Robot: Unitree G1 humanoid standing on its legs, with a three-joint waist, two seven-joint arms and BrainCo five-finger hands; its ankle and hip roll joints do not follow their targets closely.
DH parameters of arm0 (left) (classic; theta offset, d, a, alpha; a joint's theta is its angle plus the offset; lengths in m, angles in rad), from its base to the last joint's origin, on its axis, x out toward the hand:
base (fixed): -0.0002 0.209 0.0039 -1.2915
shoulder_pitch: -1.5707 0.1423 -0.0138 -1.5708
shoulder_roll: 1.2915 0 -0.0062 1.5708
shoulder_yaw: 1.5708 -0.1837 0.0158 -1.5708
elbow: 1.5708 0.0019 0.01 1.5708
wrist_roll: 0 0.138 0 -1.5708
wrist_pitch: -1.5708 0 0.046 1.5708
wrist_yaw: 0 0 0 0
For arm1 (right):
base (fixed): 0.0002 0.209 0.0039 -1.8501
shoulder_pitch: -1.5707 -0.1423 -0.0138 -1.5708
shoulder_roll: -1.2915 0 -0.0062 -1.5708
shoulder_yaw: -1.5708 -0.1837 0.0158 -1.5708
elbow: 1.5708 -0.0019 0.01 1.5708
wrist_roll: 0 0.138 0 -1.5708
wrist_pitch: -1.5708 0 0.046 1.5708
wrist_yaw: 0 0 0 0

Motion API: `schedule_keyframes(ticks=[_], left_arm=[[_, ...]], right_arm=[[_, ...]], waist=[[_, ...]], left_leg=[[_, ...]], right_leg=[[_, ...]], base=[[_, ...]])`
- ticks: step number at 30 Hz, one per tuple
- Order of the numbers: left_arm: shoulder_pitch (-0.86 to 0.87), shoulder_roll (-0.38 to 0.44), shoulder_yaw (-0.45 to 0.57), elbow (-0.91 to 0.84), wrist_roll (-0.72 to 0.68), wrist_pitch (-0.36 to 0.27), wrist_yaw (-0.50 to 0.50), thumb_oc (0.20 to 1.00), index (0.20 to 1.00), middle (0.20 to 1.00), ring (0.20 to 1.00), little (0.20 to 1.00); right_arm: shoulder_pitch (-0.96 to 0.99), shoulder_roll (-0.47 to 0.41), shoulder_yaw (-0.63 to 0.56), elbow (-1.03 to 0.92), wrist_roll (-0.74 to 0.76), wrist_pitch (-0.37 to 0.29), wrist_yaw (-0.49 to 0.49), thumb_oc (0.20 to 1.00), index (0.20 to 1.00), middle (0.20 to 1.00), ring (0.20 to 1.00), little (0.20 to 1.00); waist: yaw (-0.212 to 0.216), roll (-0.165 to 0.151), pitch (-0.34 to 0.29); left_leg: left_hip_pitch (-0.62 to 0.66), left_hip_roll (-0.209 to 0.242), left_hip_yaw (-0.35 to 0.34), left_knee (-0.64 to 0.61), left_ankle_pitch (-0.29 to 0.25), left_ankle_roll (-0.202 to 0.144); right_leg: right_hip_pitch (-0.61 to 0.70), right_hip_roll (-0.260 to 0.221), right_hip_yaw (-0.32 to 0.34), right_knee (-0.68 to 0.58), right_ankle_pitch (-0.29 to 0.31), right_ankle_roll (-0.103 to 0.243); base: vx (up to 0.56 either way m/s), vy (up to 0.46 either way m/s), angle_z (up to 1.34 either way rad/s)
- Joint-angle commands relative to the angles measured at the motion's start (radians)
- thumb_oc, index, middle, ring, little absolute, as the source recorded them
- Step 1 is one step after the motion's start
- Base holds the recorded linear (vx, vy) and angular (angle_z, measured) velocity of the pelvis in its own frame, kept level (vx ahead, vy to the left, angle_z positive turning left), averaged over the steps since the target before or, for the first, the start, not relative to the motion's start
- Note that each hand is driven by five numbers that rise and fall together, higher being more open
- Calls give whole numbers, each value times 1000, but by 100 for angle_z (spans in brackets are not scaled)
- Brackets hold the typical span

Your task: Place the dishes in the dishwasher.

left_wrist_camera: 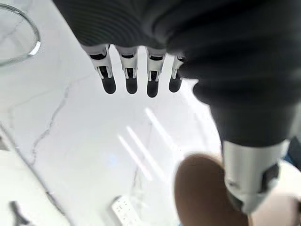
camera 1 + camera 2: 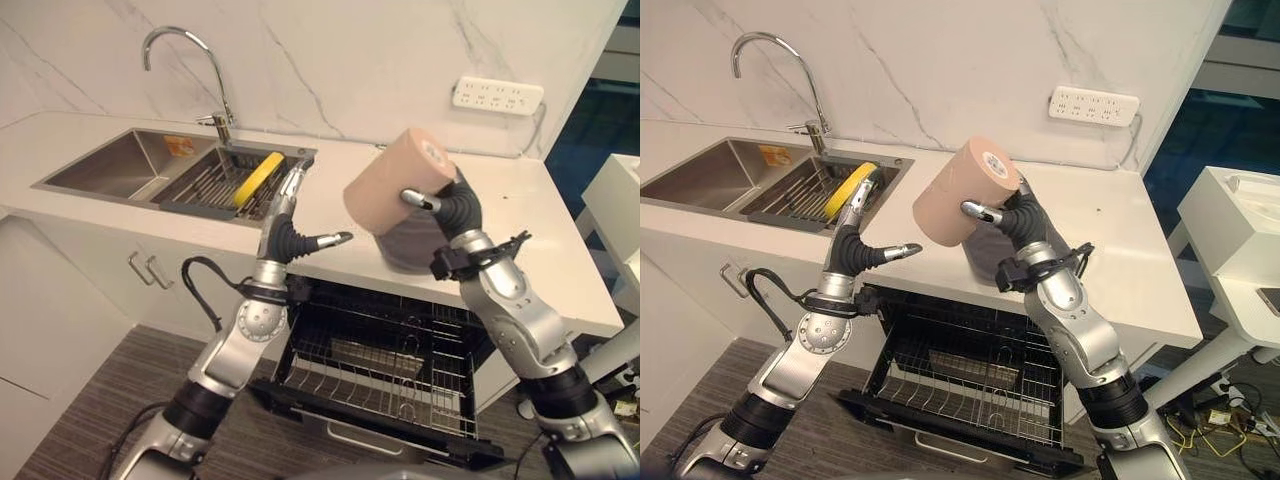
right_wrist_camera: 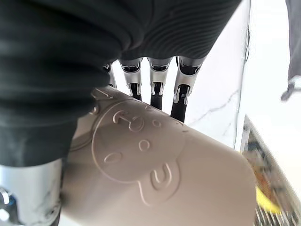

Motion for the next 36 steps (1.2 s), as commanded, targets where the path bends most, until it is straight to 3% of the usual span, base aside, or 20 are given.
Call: schedule_keyframes(ticks=[1,6,10,14,17,19,20,22,23,25,28,29,31,36], left_arm=[[-77,61,26,-61,-31,-50,4,1000,1000,1000,1000,1000],[-22,68,73,-87,-60,-66,-16,1000,1000,1000,1000,1000],[72,78,144,-117,-134,-94,-71,1000,1000,1000,1000,1000],[66,90,175,-139,-203,-203,-179,1000,1000,1000,1000,1000],[80,114,206,-184,-204,-212,-195,1000,1000,1000,1000,1000],[86,131,232,-193,-247,-219,-215,1000,1000,1000,1000,1000],[70,130,237,-183,-242,-227,-207,1000,1000,1000,1000,1000],[51,131,227,-167,-245,-219,-174,1000,1000,1000,1000,1000],[50,132,235,-161,-271,-208,-177,1000,1000,1000,1000,1000],[85,118,256,-164,-290,-202,-182,1000,1000,1000,1000,1000],[106,92,244,-165,-289,-196,-143,1000,1000,1000,1000,1000],[113,85,241,-158,-296,-204,-124,1000,1000,1000,1000,1000],[131,80,248,-164,-287,-214,-111,1000,1000,1000,1000,1000],[149,95,266,-185,-249,-220,-120,1000,1000,1000,1000,1000]], right_arm=[[-69,-2,-71,-41,-12,-103,-16,200,200,200,200,200],[-29,-21,-110,-35,-17,-113,-22,200,200,200,200,200],[34,-58,-165,-56,-28,-135,8,200,200,200,200,200],[106,-68,-227,-81,-20,-205,-13,200,200,200,200,200],[202,-39,-273,-130,11,-247,34,200,200,200,200,200],[232,-28,-292,-145,13,-266,58,200,200,200,200,200],[219,-31,-297,-124,3,-302,62,200,200,200,200,200],[203,-39,-296,-113,-3,-328,65,200,200,200,200,200],[210,-52,-305,-115,3,-333,70,200,200,200,200,200],[229,-75,-331,-145,24,-301,79,200,200,200,200,200],[222,-95,-331,-150,9,-277,74,200,200,200,200,200],[212,-113,-326,-142,4,-267,62,200,200,200,200,200],[183,-138,-316,-129,13,-247,62,200,200,200,200,200],[210,-127,-300,-138,-5,-247,85,200,200,200,200,200]], waist=[[23,-26,30],[28,-25,31],[37,-29,50],[10,-40,97],[-19,-54,136],[-32,-56,164],[-28,-56,179],[-30,-59,183],[-27,-59,176],[-30,-58,166],[-24,-58,171],[-10,-64,176],[6,-61,180],[-3,-33,159]], left_leg=[[43,2,2,6,-72,16],[50,-4,2,6,-73,18],[41,-43,8,58,-80,23],[7,-73,17,63,-99,44],[25,-86,35,33,-103,64],[23,-82,47,35,-106,87],[3,-76,48,42,-104,103],[-7,-70,52,37,-100,99],[-16,-62,57,37,-89,91],[-24,-53,64,58,-77,74],[-72,-42,88,165,-86,49],[-102,-50,44,224,-105,41],[-117,-56,-22,235,-118,39],[-38,-70,-10,112,-93,50]], right_leg=[[45,-51,10,6,-71,9],[44,-49,15,6,-71,6],[40,-51,47,6,-66,1],[-5,-101,64,6,-15,47],[-70,-127,62,71,48,70],[-113,-98,62,193,16,67],[-139,-60,69,269,-27,47],[-156,-50,73,243,-42,36],[-132,-34,59,204,-81,19],[-92,-6,65,155,-102,-10],[-62,4,57,124,-101,-45],[-53,2,65,125,-105,-53],[-53,2,74,141,-121,-56],[-58,-4,65,169,-132,-29]], base=[[0,0,0],[12,14,0],[63,129,-4],[-32,188,-12],[-89,51,-28],[-247,-89,-58],[-300,-204,-54],[-195,-248,-35],[-57,-250,-17],[4,-235,2],[-57,-135,3],[-104,-32,-10],[-104,116,-8],[-22,168,-36]])
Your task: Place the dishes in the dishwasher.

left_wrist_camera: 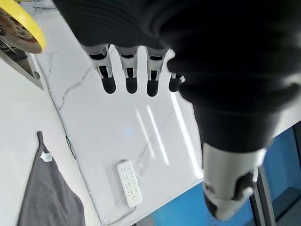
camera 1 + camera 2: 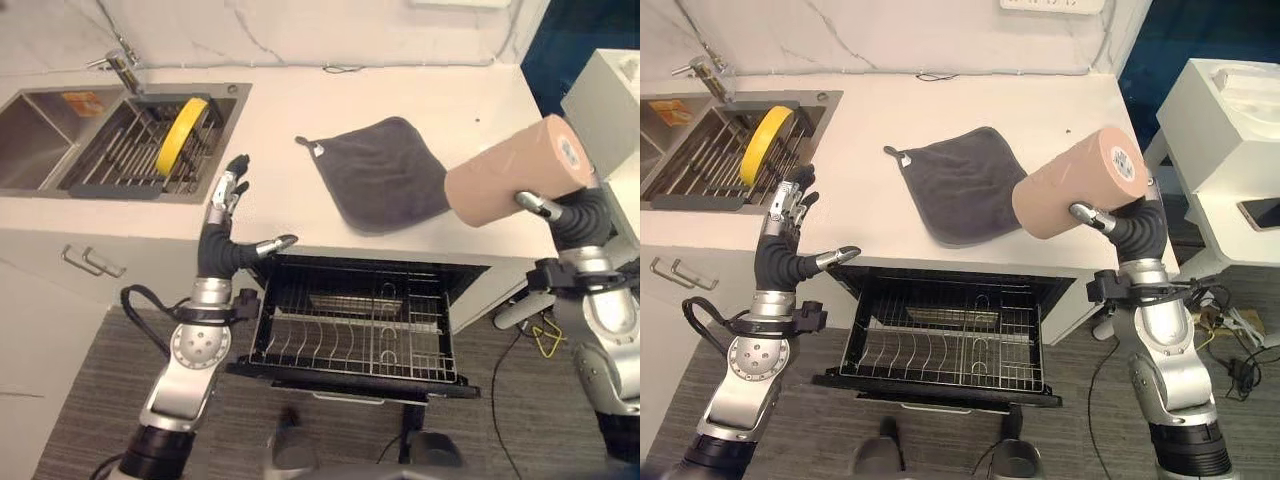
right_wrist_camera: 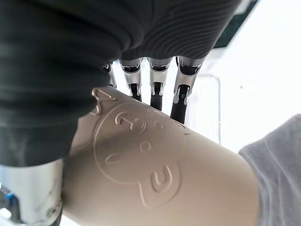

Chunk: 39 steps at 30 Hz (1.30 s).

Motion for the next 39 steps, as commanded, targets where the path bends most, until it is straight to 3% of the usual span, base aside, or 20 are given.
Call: schedule_keyframes(ticks=[1,6,15,28,35,39], left_arm=[[-29,70,35,-29,19,-63,14,1000,1000,1000,1000,1000],[-45,93,35,-24,73,-61,-4,1000,1000,1000,1000,1000],[5,122,82,-49,119,-91,-2,1000,1000,1000,1000,1000],[4,129,101,-75,186,-130,101,1000,1000,1000,1000,1000],[33,124,102,-78,209,-121,104,1000,1000,1000,1000,1000],[75,121,108,-92,220,-132,103,1000,1000,1000,1000,1000]], right_arm=[[-8,36,-24,-68,-4,-53,21,200,200,200,200,200],[-1,49,-30,-68,-11,-66,24,200,200,200,200,200],[29,43,-34,-80,-30,-50,59,200,200,200,200,200],[35,7,-37,-95,-63,-115,84,200,200,200,200,200],[61,-6,-41,-101,-76,-111,95,200,200,200,200,200],[101,8,-44,-118,6,-123,135,200,200,200,200,200]], waist=[[-5,-50,-58],[6,-61,-49],[26,-65,-11],[10,-73,82],[4,-79,103],[-2,-82,88]], left_leg=[[42,-42,29,8,-43,47],[31,-52,20,25,-56,57],[-56,-37,10,123,-63,47],[-222,8,-3,341,-115,31],[-279,23,-28,472,-174,36],[-260,27,-24,475,-184,37]], right_leg=[[22,-41,-29,167,-150,25],[20,-53,-31,165,-143,36],[2,-55,-29,191,-158,21],[-141,-67,12,362,-220,-6],[-202,-78,50,484,-262,-14],[-188,-81,61,476,-260,-5]], base=[[-10,86,-9],[-64,24,6],[-53,-18,8],[-59,-4,-5],[36,6,-5],[128,17,-2]])
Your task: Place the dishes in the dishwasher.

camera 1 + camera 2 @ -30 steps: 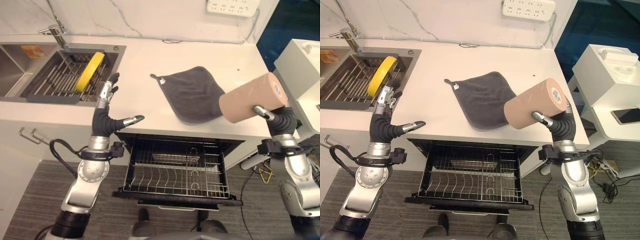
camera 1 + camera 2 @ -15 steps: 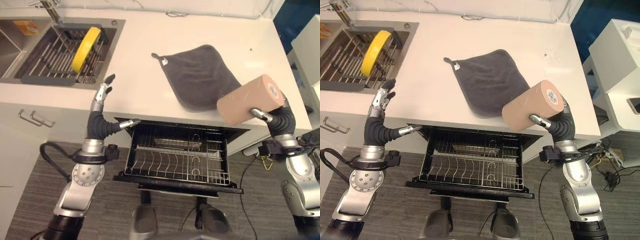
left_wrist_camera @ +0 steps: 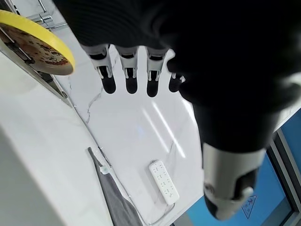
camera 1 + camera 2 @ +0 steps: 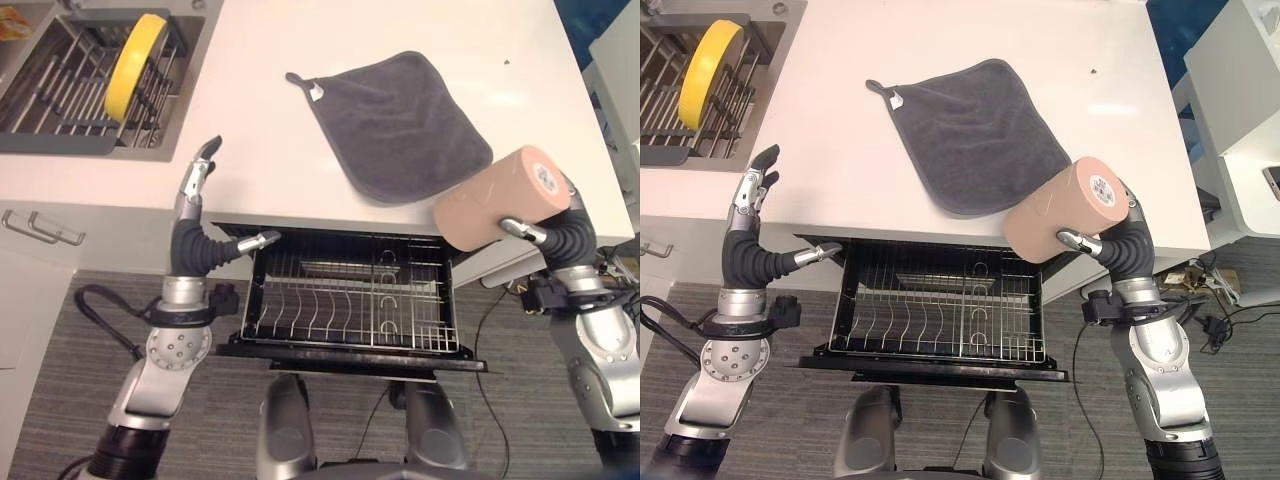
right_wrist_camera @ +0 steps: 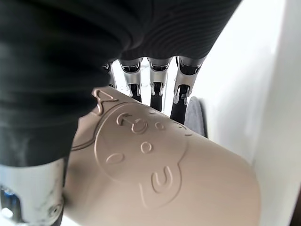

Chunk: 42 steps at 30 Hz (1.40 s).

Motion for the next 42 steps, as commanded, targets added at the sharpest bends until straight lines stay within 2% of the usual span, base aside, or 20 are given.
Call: schedule_keyframes(ticks=[1,5,8,9,11,14,15,16,17,19,20,23,24,26,28,32,37,42], left_arm=[[42,33,34,-86,44,-66,13,1000,1000,1000,1000,1000],[62,36,40,-88,24,-101,-1,1000,1000,1000,1000,1000],[68,49,57,-97,13,-147,-2,1000,1000,1000,1000,1000],[66,51,58,-99,22,-161,8,1000,1000,1000,1000,1000],[55,60,62,-107,43,-185,22,1000,1000,1000,1000,1000],[24,63,73,-109,51,-196,46,1000,1000,1000,1000,1000],[12,56,76,-104,40,-191,53,1000,1000,1000,1000,1000],[7,54,77,-104,33,-185,52,1000,1000,1000,1000,1000],[7,49,82,-105,6,-169,26,1000,1000,1000,1000,1000],[12,31,76,-110,-26,-164,10,1000,1000,1000,1000,1000],[17,12,67,-106,-45,-172,14,1000,1000,1000,1000,1000],[66,-8,69,-102,-4,-176,58,1000,1000,1000,1000,1000],[76,-9,75,-103,-9,-174,54,1000,1000,1000,1000,1000],[83,-3,75,-92,-2,-172,47,1000,1000,1000,1000,1000],[80,8,72,-84,2,-149,26,1000,1000,1000,1000,1000],[109,28,72,-73,-1,-128,-31,1000,1000,1000,1000,1000],[153,58,75,-50,-3,-119,-76,1000,1000,1000,1000,1000],[183,77,64,-28,8,-120,-70,1000,1000,1000,1000,1000]], right_arm=[[1,-9,-42,-114,91,-81,44,200,200,200,200,200],[15,0,-48,-122,176,-103,57,200,200,200,200,200],[25,22,-67,-144,238,-167,67,200,200,200,200,200],[27,35,-65,-149,238,-178,71,200,200,200,200,200],[26,54,-60,-158,237,-197,80,200,200,200,200,200],[33,79,-54,-169,217,-219,91,200,200,200,200,200],[21,81,-55,-164,212,-215,102,200,200,200,200,200],[18,82,-52,-159,209,-214,109,200,200,200,200,200],[37,63,-66,-164,218,-189,110,200,200,200,200,200],[43,38,-86,-175,212,-153,105,200,200,200,200,200],[30,21,-84,-170,190,-132,107,200,200,200,200,200],[24,-21,-76,-152,212,-108,139,200,200,200,200,200],[34,-26,-78,-153,214,-103,144,200,200,200,200,200],[48,-18,-73,-147,189,-94,150,200,200,200,200,200],[72,-2,-82,-148,189,-68,155,200,200,200,200,200],[113,34,-77,-134,148,-66,156,200,200,200,200,200],[147,26,-57,-98,112,-30,154,200,200,200,200,200],[171,20,-18,-40,48,-26,164,200,200,200,200,200]], waist=[[-21,-18,-75],[-21,-23,-102],[-21,-33,-142],[-19,-38,-147],[-19,-42,-153],[-7,-41,-164],[0,-38,-171],[7,-38,-175],[15,-49,-191],[12,-49,-194],[16,-49,-197],[-6,-47,-208],[-14,-38,-213],[-33,-12,-228],[-38,3,-228],[-29,-5,-208],[-5,-29,-173],[2,-34,-147]], left_leg=[[3,11,12,23,31,19],[60,-5,32,-49,49,21],[143,-43,63,-223,97,42],[159,-51,63,-253,106,45],[177,-51,59,-295,124,51],[169,-45,42,-318,138,67],[169,-34,31,-342,160,65],[163,-28,29,-347,172,54],[137,-27,24,-342,201,28],[109,-15,47,-326,223,10],[88,-20,23,-286,208,6],[134,-29,0,-186,135,21],[162,-24,13,-217,127,20],[234,-20,57,-356,149,23],[257,-35,28,-369,150,16],[252,-55,21,-344,126,28],[192,-51,16,-277,113,33],[143,-42,17,-238,116,30]], right_leg=[[113,-16,2,-53,-23,-14],[177,-21,-12,-154,10,6],[233,-26,-34,-295,90,61],[230,-30,-38,-305,124,71],[218,-22,-28,-298,142,82],[217,10,-18,-192,107,75],[223,27,4,-152,75,58],[238,34,-4,-185,47,45],[305,48,-17,-303,34,13],[343,59,-27,-355,39,-6],[350,60,-23,-376,43,-30],[326,56,-5,-363,48,-49],[318,54,-14,-356,45,-45],[305,51,-38,-344,41,-29],[292,38,-40,-316,41,-11],[284,10,-53,-286,54,15],[279,2,-50,-301,61,20],[262,1,-38,-307,73,21]], base=[[129,42,-6],[98,81,-2],[52,54,-10],[-46,-24,-22],[-150,-81,-19],[-213,-185,-5],[-168,-240,4],[-110,-363,17],[-18,-265,21],[-70,-147,23],[-145,-10,27],[-94,110,-21],[-26,221,-44],[19,234,-7],[32,219,46],[36,112,20],[-26,-35,13],[-62,-10,-8]])
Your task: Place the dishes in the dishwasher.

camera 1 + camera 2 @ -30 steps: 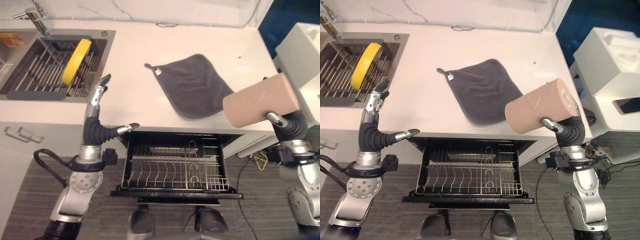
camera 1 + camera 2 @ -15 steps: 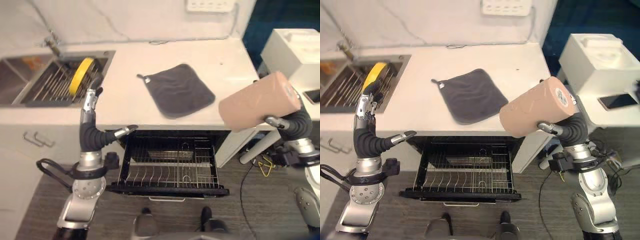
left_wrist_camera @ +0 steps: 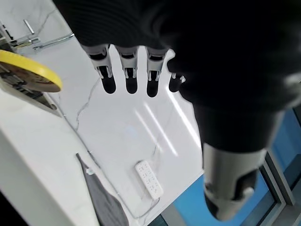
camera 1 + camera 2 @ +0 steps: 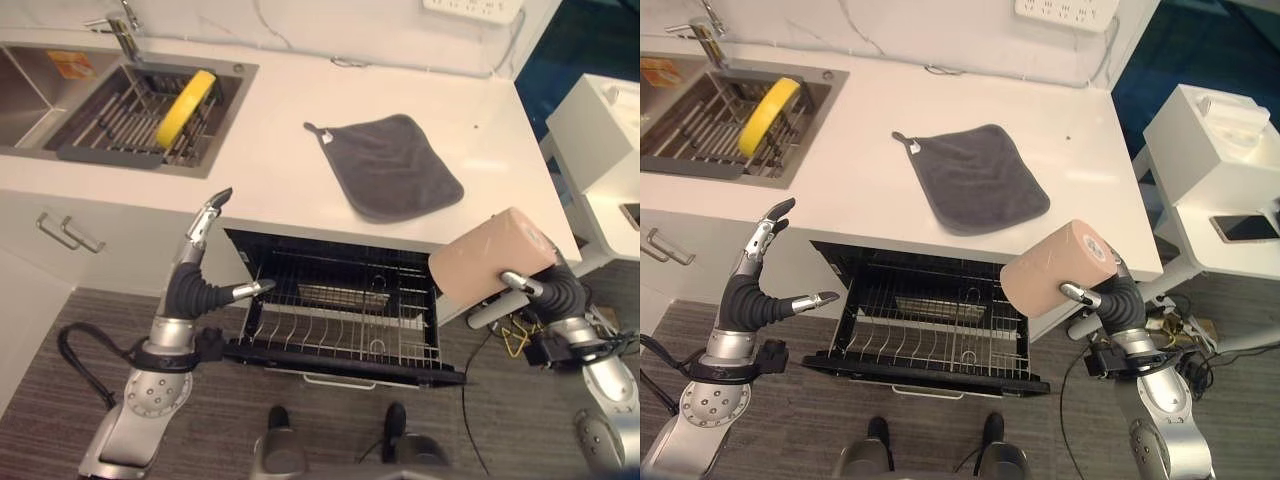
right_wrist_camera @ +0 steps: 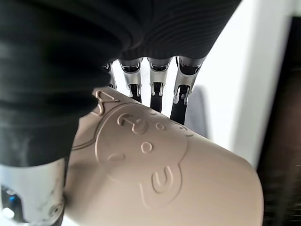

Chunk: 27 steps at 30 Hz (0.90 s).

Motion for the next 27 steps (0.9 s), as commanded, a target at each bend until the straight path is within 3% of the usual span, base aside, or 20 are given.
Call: schedule_keyframes(ticks=[1,3,13,17,21,22,27], left_arm=[[-29,40,24,0,35,-35,20,1000,1000,1000,1000,1000],[-24,66,8,31,118,-37,42,1000,1000,1000,1000,1000],[-43,119,-97,135,113,64,-76,1000,1000,1000,1000,1000],[-61,157,-163,191,129,242,-224,1000,1000,1000,1000,1000],[-60,201,-207,213,145,352,-324,1000,1000,1000,1000,1000],[-57,205,-231,216,152,413,-377,1000,1000,1000,1000,1000],[-63,210,-298,240,182,540,-481,1000,1000,1000,1000,1000]], right_arm=[[-70,-32,-9,-41,-56,-43,5,200,200,200,200,200],[-76,-46,9,10,-74,-46,4,200,200,200,200,200],[-136,-96,51,168,-133,-15,13,200,200,200,200,200],[-181,-122,49,191,-106,-5,22,200,200,200,200,200],[-211,-160,46,189,-74,17,26,200,200,200,200,200],[-218,-167,51,190,-71,19,31,200,200,200,200,200],[-231,-176,68,200,-78,24,41,200,200,200,200,200]], waist=[[-2,9,11],[-1,11,18],[-5,39,27],[-10,53,37],[-15,68,42],[-15,73,44],[-19,82,47]], left_leg=[[5,6,-24,68,-34,19],[-10,11,-26,82,-31,13],[-29,26,-25,119,-20,-5],[-50,37,-31,149,-15,-15],[-62,44,-33,169,-11,-21],[-69,48,-35,178,-9,-23],[-81,56,-41,196,4,-29]], right_leg=[[60,-22,9,95,-100,10],[55,-24,10,96,-98,10],[64,-35,8,108,-111,4],[58,-36,12,122,-116,2],[57,-37,15,128,-121,1],[61,-37,13,129,-124,0],[80,-33,9,122,-127,-5]], base=[[-45,-11,-15],[-36,-1,-10],[37,37,-2],[15,12,-1],[26,30,-4],[0,0,0],[36,1,0]])
